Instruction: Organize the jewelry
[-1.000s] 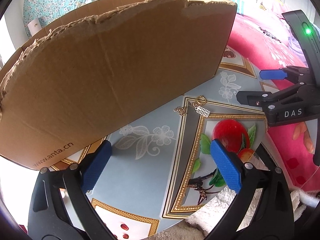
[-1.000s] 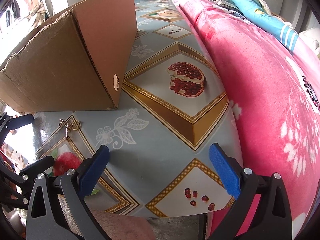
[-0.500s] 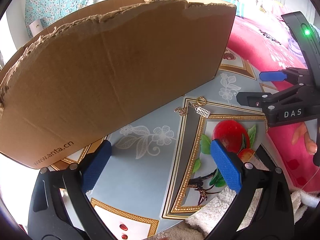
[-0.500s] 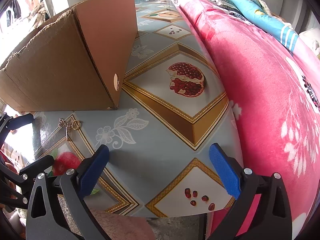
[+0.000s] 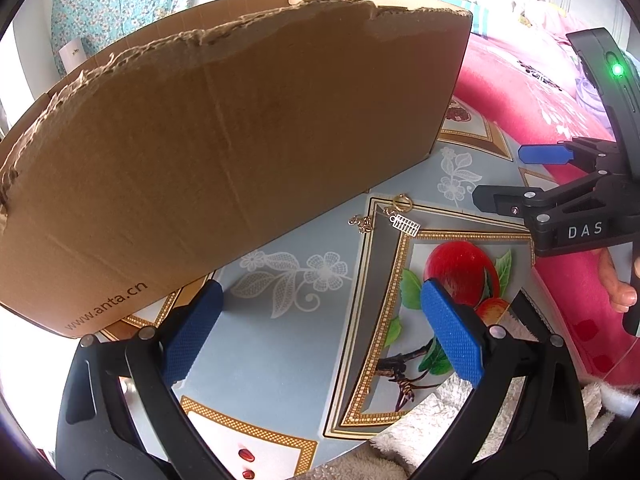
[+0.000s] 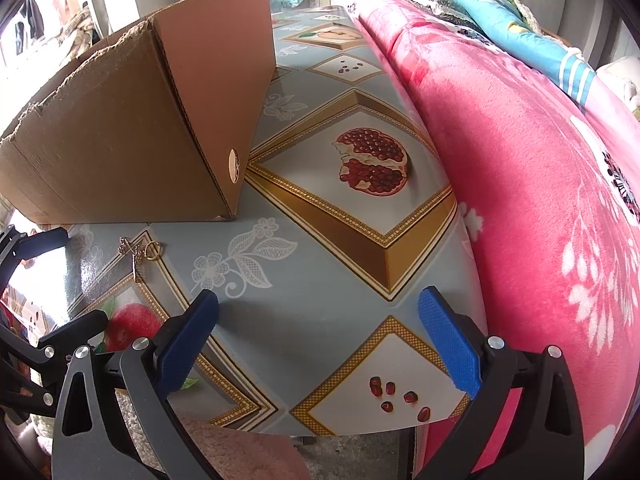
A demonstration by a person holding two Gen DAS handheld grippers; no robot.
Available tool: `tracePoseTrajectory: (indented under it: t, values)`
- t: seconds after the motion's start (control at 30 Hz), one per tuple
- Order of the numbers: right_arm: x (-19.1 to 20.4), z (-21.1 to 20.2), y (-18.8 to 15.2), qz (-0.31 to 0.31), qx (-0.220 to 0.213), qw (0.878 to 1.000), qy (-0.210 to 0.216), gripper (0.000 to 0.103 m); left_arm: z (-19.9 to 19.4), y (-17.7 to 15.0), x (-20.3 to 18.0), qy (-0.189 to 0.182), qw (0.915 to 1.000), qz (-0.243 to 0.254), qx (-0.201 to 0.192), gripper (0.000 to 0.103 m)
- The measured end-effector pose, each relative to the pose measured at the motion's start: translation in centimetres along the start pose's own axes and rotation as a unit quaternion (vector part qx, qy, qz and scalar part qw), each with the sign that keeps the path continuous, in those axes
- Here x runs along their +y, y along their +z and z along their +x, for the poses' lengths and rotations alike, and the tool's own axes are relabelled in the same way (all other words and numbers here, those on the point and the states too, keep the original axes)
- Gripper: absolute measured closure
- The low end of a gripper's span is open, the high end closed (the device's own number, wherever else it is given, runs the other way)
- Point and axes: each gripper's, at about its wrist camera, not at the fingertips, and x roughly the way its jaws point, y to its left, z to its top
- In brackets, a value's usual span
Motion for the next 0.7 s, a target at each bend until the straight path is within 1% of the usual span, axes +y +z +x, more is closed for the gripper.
tracePoseTrajectory:
  t: [0.17,0.2,0.27,0.3,0.37,0.4,0.43,0.47,0.5,0.53,0.57,0.6,0.63,0.67,0.7]
  values:
    - [0.1,-0.3,-0.3,-0.008,-0.010,1.000,-0.001,0.006,-0.1,0.0,0.2,-0.001,0.9999,-0.009,-0.005,0.007]
    - [0.2,-0.3,-0.3,-0.012,-0.011,1.000,0.001,0.006,-0.2,0.0,0.3,-0.003,0.9999,-0.011,-0.007,0.008]
    - [0.1,-0.7,-0.2,-0.016,-0.021,1.000,0.008,0.006,-0.7,-0.1,0.6,-0.019,0.9995,-0.019,-0.019,0.008]
    - [0.0,-1.0,-0.2,-0.015,-0.026,0.999,0.019,0.006,-1.2,-0.2,0.6,-0.026,0.9990,-0.019,-0.031,0.009]
    - [-0.1,-1.7,-0.1,-0.008,-0.042,0.998,0.056,0.006,-2.0,-0.3,0.4,-0.033,0.9982,-0.007,-0.050,0.014]
    - [-0.1,-2.0,-0.1,-0.009,-0.051,0.996,0.069,0.007,-2.4,-0.3,0.2,-0.034,0.9976,0.001,-0.060,0.021]
    - [0.1,-2.5,-0.1,-0.014,-0.062,0.995,0.081,0.010,-2.8,-0.2,-0.1,-0.034,0.9969,0.011,-0.071,0.027]
    - [0.2,-2.8,-0.2,-0.019,-0.068,0.993,0.089,0.012,-3.2,-0.1,-0.3,-0.039,0.9959,0.017,-0.080,0.030]
    - [0.4,-3.0,-0.2,-0.024,-0.074,0.992,0.097,0.015,-3.4,0.1,-0.5,-0.047,0.9949,0.019,-0.087,0.036]
    - [0.6,-3.2,-0.2,-0.028,-0.079,0.991,0.104,0.020,-3.6,0.2,-0.6,-0.055,0.9940,0.020,-0.092,0.040]
    - [0.8,-3.4,-0.2,-0.030,-0.085,0.989,0.115,0.023,-3.7,0.4,-0.7,-0.064,0.9928,0.023,-0.099,0.045]
    - [0.8,-3.4,-0.2,-0.031,-0.087,0.988,0.126,0.029,-3.8,0.5,-1.0,-0.072,0.9915,0.029,-0.104,0.050]
    - [0.8,-3.5,-0.2,-0.030,-0.088,0.987,0.131,0.034,-3.8,0.6,-1.2,-0.076,0.9911,0.035,-0.104,0.055]
    - [0.8,-3.4,-0.1,-0.028,-0.089,0.986,0.136,0.036,-3.5,0.7,-1.5,-0.076,0.9912,0.045,-0.099,0.059]
    - [0.7,-3.3,-0.1,-0.024,-0.088,0.986,0.139,0.039,-3.4,0.7,-1.8,-0.075,0.9916,0.049,-0.093,0.064]
